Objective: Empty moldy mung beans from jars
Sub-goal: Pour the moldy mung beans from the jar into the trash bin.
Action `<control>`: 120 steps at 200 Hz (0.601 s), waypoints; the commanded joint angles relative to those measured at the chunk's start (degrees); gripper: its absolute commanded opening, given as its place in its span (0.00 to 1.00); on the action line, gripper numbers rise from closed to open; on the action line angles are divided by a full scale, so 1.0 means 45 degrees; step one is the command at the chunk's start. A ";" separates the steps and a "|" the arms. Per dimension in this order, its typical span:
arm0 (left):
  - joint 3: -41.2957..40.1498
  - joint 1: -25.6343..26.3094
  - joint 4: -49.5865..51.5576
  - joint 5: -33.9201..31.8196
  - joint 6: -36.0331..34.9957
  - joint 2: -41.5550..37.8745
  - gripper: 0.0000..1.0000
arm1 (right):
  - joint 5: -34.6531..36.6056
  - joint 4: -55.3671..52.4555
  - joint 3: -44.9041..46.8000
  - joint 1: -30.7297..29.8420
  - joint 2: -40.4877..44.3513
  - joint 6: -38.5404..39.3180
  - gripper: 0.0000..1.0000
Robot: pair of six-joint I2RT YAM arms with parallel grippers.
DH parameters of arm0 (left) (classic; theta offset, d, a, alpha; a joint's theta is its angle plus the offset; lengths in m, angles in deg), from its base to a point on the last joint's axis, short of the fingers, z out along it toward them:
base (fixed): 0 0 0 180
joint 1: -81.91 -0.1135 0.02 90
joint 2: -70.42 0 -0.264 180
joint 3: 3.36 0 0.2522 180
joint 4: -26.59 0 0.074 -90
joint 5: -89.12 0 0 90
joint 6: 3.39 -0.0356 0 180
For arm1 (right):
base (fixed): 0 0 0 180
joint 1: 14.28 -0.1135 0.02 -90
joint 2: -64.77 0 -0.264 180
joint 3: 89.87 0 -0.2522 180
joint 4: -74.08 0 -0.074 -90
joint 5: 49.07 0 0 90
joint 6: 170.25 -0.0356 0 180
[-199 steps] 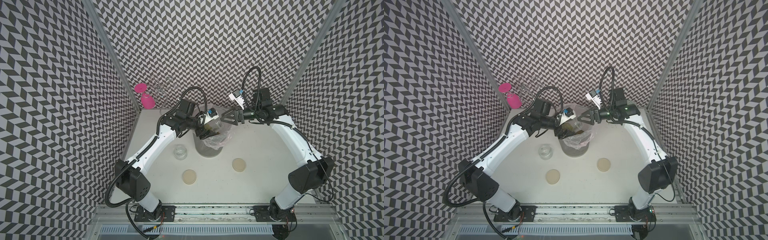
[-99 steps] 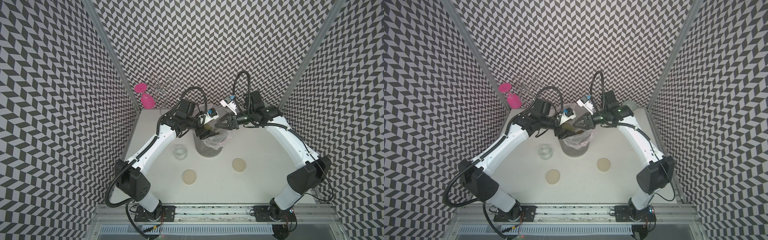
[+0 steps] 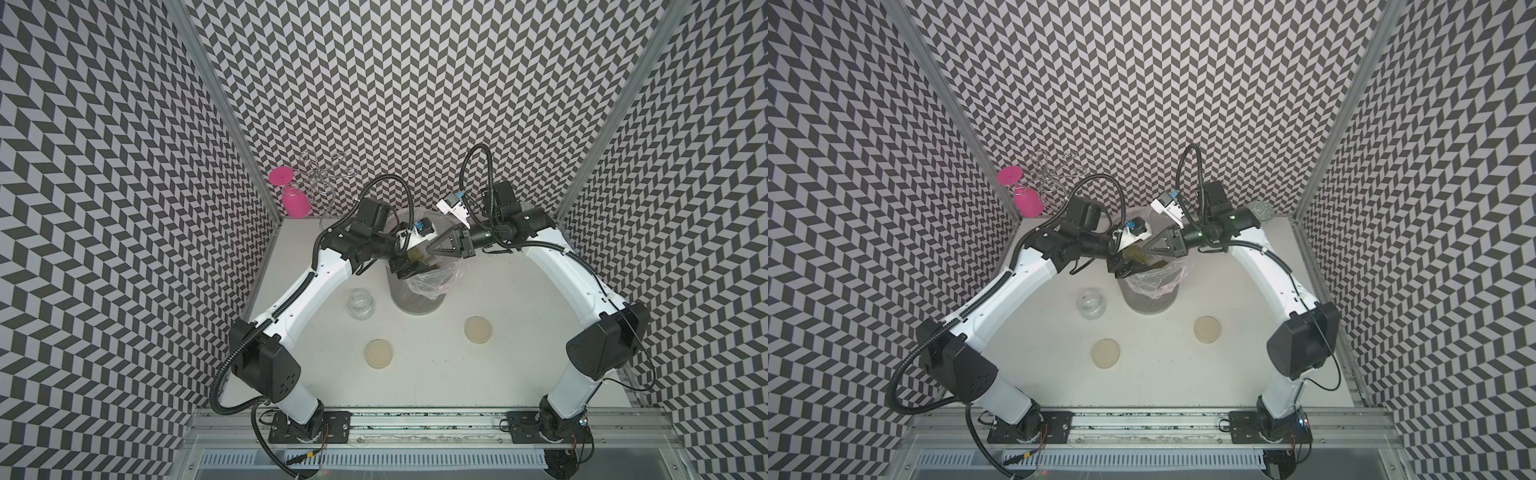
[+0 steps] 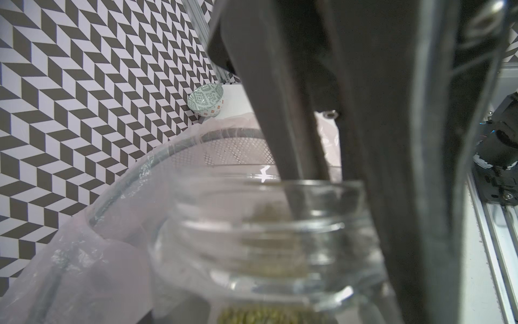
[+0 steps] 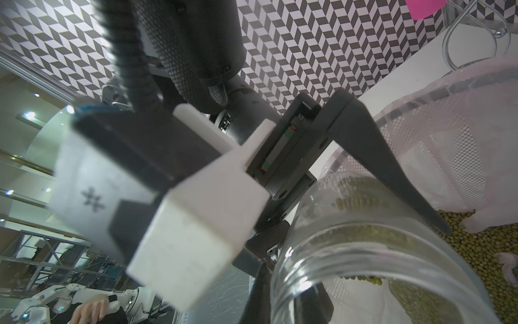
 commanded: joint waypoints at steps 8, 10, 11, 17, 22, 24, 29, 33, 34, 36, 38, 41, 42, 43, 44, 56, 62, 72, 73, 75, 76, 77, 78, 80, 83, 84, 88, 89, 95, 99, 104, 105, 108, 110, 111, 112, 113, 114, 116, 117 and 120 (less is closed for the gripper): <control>0.0447 0.0218 -0.0322 0.0515 0.0304 -0.0455 0.65 | -0.0008 0.1369 0.0017 -0.0020 0.0077 -0.0136 0.00; 0.0463 0.0218 -0.0307 0.0523 0.0314 -0.0452 0.68 | -0.0016 0.1464 0.0048 -0.0001 0.0099 -0.0238 0.00; 0.0465 0.0218 -0.0304 0.0524 0.0318 -0.0461 0.69 | -0.0027 0.1509 0.0056 0.0012 0.0099 -0.0284 0.00; 0.0478 0.0228 -0.0335 0.0469 0.0385 -0.0497 0.80 | -0.0055 0.1797 0.0100 0.0069 0.0152 -0.0501 0.00; 0.0478 0.0218 -0.0400 0.0407 0.0456 -0.0517 0.88 | -0.0079 0.2022 0.0113 0.0114 0.0190 -0.0677 0.00; 0.0470 0.0218 -0.0433 0.0384 0.0474 -0.0546 0.92 | -0.0107 0.2105 0.0121 0.0135 0.0181 -0.0759 0.00; 0.0454 0.0218 -0.0487 0.0306 0.0514 -0.0593 0.98 | -0.0180 0.2320 0.0123 0.0204 0.0204 -0.0951 0.00; 0.0431 0.0218 -0.0546 0.0250 0.0546 -0.0648 1.00 | -0.0227 0.2471 0.0109 0.0246 0.0201 -0.1095 0.00; 0.0420 0.0218 -0.0570 0.0231 0.0552 -0.0667 1.00 | -0.0240 0.2501 0.0106 0.0262 0.0209 -0.1113 0.00; 0.0402 0.0208 -0.0598 0.0193 0.0556 -0.0690 1.00 | -0.0270 0.2577 0.0104 0.0284 0.0229 -0.1185 0.00; 0.0383 0.0215 -0.0630 0.0145 0.0592 -0.0740 1.00 | -0.0296 0.2640 0.0104 0.0304 0.0220 -0.1252 0.00; 0.0339 0.0218 -0.0697 0.0063 0.0610 -0.0800 1.00 | -0.0325 0.2764 0.0104 0.0330 0.0234 -0.1347 0.00; 0.0326 0.0218 -0.0714 0.0031 0.0623 -0.0811 1.00 | -0.0328 0.2793 0.0104 0.0343 0.0245 -0.1376 0.00; 0.0309 0.0218 -0.0742 -0.0005 0.0629 -0.0816 1.00 | -0.0330 0.2838 0.0104 0.0350 0.0250 -0.1400 0.00; 0.0291 0.0218 -0.0766 -0.0033 0.0649 -0.0816 1.00 | -0.0340 0.2860 0.0104 0.0363 0.0243 -0.1442 0.00; 0.0103 0.0218 -0.1101 -0.0437 0.0809 -0.1137 1.00 | -0.0331 0.3233 0.0121 0.0449 0.0304 -0.1759 0.00; 0.0008 0.0218 -0.1244 -0.0629 0.0867 -0.1277 1.00 | -0.0311 0.3365 0.0141 0.0482 0.0305 -0.1881 0.00; -0.0148 0.0218 -0.1426 -0.0864 0.0996 -0.1537 1.00 | -0.0265 0.3565 0.0209 0.0530 0.0331 -0.2059 0.00; -0.0162 0.0218 -0.1440 -0.0882 0.1001 -0.1580 1.00 | -0.0259 0.3594 0.0215 0.0531 0.0323 -0.2074 0.00; -0.0192 0.0218 -0.1455 -0.0925 0.1020 -0.1632 1.00 | -0.0255 0.3612 0.0234 0.0547 0.0316 -0.2104 0.00; -0.0204 0.0218 -0.1455 -0.0942 0.1033 -0.1666 1.00 | -0.0235 0.3628 0.0247 0.0559 0.0325 -0.2126 0.00; -0.0229 0.0218 -0.1464 -0.0950 0.1049 -0.1684 1.00 | -0.0224 0.3655 0.0263 0.0565 0.0329 -0.2136 0.00; -0.0242 0.0208 -0.1469 -0.0974 0.1048 -0.1712 1.00 | -0.0219 0.3679 0.0271 0.0568 0.0332 -0.2161 0.00; -0.0251 0.0206 -0.1472 -0.1006 0.1085 -0.1772 1.00 | -0.0196 0.3726 0.0292 0.0580 0.0358 -0.2204 0.00; -0.0283 0.0216 -0.1441 -0.1057 0.1117 -0.1859 1.00 | -0.0195 0.3849 0.0352 0.0599 0.0376 -0.2291 0.00; -0.0289 0.0217 -0.1428 -0.1067 0.1111 -0.1877 1.00 | -0.0185 0.3883 0.0374 0.0605 0.0384 -0.2317 0.00; -0.0326 0.0218 -0.1391 -0.1107 0.1150 -0.1993 1.00 | -0.0193 0.4077 0.0471 0.0617 0.0431 -0.2434 0.00; -0.0339 0.0208 -0.1383 -0.1111 0.1157 -0.2023 1.00 | -0.0194 0.4124 0.0502 0.0624 0.0441 -0.2476 0.00; -0.0405 0.0213 -0.1292 -0.1199 0.1209 -0.2185 1.00 | -0.0187 0.4479 0.0675 0.0677 0.0514 -0.2725 0.00; -0.0470 0.0215 -0.1270 -0.1257 0.1255 -0.2283 1.00 | -0.0171 0.4780 0.0818 0.0698 0.0573 -0.2933 0.00; -0.0534 0.0229 -0.1219 -0.1352 0.1311 -0.2439 1.00 | -0.0170 0.5182 0.1002 0.0741 0.0665 -0.3223 0.00; -0.0541 0.0223 -0.1209 -0.1370 0.1325 -0.2470 1.00 | -0.0173 0.5262 0.1021 0.0744 0.0675 -0.3271 0.00; -0.0578 0.0219 -0.1169 -0.1415 0.1352 -0.2529 1.00 | -0.0175 0.5513 0.1146 0.0754 0.0740 -0.3447 0.00; -0.0609 0.0218 -0.1134 -0.1459 0.1371 -0.2592 1.00 | -0.0175 0.5713 0.1229 0.0768 0.0772 -0.3581 0.00; -0.0617 0.0208 -0.1108 -0.1482 0.1394 -0.2605 1.00 | -0.0165 0.5801 0.1272 0.0787 0.0787 -0.3645 0.00; -0.0631 0.0213 -0.1095 -0.1494 0.1406 -0.2651 1.00 | -0.0170 0.5884 0.1313 0.0796 0.0805 -0.3707 0.00; -0.0638 0.0216 -0.1079 -0.1509 0.1411 -0.2674 1.00 | -0.0173 0.5965 0.1353 0.0801 0.0823 -0.3767 0.00; -0.0651 0.0217 -0.1071 -0.1527 0.1444 -0.2695 1.00 | -0.0174 0.6054 0.1392 0.0813 0.0842 -0.3836 0.00; -0.0671 0.0213 -0.1051 -0.1569 0.1492 -0.2750 1.00 | -0.0190 0.6234 0.1451 0.0822 0.0881 -0.3951 0.00; -0.0678 0.0206 -0.1037 -0.1596 0.1533 -0.2772 1.00 | -0.0192 0.6316 0.1490 0.0824 0.0900 -0.4016 0.00; -0.0698 0.0199 -0.0999 -0.1666 0.1617 -0.2858 1.00 | -0.0180 0.6561 0.1598 0.0847 0.0932 -0.4195 0.00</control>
